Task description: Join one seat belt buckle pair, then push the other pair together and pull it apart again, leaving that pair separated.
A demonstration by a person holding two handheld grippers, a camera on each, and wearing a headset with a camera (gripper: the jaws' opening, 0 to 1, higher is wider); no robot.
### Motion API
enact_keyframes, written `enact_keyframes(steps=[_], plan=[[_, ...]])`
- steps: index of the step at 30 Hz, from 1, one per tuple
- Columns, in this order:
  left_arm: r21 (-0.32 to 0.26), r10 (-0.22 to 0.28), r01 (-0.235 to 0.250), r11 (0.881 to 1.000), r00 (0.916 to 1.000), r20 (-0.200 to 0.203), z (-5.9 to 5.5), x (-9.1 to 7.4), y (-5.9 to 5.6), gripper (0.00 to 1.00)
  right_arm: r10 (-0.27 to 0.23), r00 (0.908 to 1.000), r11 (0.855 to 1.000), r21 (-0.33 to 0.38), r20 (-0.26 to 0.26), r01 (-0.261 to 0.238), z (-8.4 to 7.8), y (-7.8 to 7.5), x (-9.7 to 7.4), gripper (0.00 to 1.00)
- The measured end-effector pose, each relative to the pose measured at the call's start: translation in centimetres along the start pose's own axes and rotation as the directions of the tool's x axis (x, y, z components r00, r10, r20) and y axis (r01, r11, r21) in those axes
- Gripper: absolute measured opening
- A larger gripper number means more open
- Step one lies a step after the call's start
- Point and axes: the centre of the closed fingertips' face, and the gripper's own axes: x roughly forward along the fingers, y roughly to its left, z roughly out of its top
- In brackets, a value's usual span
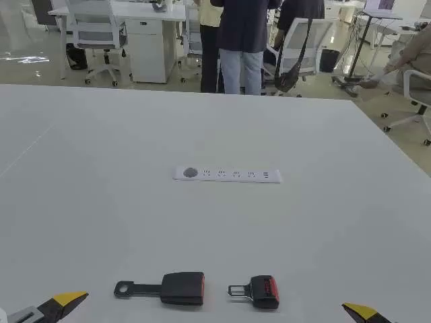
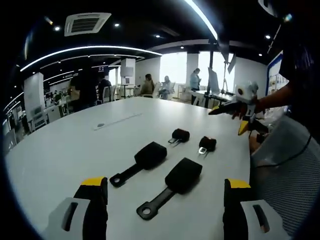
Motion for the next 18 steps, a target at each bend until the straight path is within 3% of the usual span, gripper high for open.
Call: enact_keyframes(steps=[18], plan=[[-0.002, -0.001, 0.001, 1.0, 1.0, 0.008, 0.09, -0.02, 0.01, 0.98, -0.001, 1.0, 1.0, -0.008, -0.004, 0.001, 0.1, -0.09, 0.08, 1.0]])
